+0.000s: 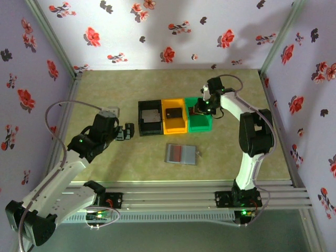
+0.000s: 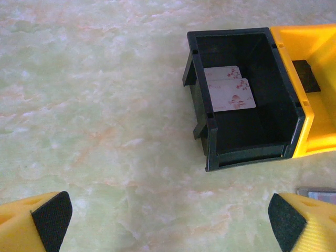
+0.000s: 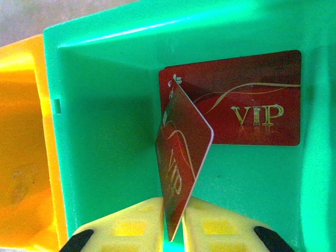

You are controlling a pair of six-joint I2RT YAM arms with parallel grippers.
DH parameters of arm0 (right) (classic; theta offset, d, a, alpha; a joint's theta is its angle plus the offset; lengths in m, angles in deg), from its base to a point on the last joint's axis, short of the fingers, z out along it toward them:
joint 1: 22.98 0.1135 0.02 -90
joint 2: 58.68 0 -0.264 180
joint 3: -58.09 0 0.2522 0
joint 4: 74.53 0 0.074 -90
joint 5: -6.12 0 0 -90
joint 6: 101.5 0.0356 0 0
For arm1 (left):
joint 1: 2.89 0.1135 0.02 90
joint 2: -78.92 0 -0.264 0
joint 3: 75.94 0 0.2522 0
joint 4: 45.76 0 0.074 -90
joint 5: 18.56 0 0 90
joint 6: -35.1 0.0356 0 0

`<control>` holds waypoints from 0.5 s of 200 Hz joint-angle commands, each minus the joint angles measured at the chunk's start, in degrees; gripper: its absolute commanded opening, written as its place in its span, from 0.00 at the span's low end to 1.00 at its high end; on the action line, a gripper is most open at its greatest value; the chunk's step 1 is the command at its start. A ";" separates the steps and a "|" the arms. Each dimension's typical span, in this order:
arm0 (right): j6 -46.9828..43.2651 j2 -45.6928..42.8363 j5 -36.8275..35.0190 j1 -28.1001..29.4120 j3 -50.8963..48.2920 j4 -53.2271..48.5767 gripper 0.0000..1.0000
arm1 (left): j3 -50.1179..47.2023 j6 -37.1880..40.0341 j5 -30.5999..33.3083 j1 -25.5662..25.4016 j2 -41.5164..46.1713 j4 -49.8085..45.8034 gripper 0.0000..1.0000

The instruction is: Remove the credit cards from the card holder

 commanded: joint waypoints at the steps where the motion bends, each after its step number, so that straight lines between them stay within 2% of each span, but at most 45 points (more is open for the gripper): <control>1: -0.91 0.66 -1.23 -0.15 2.09 -1.80 0.19 | -0.39 1.36 1.38 0.27 -0.20 -0.04 1.00; 100: -1.17 -0.91 -3.29 -0.16 3.79 -3.95 0.24 | -0.32 1.35 1.38 0.27 -0.34 -0.22 1.00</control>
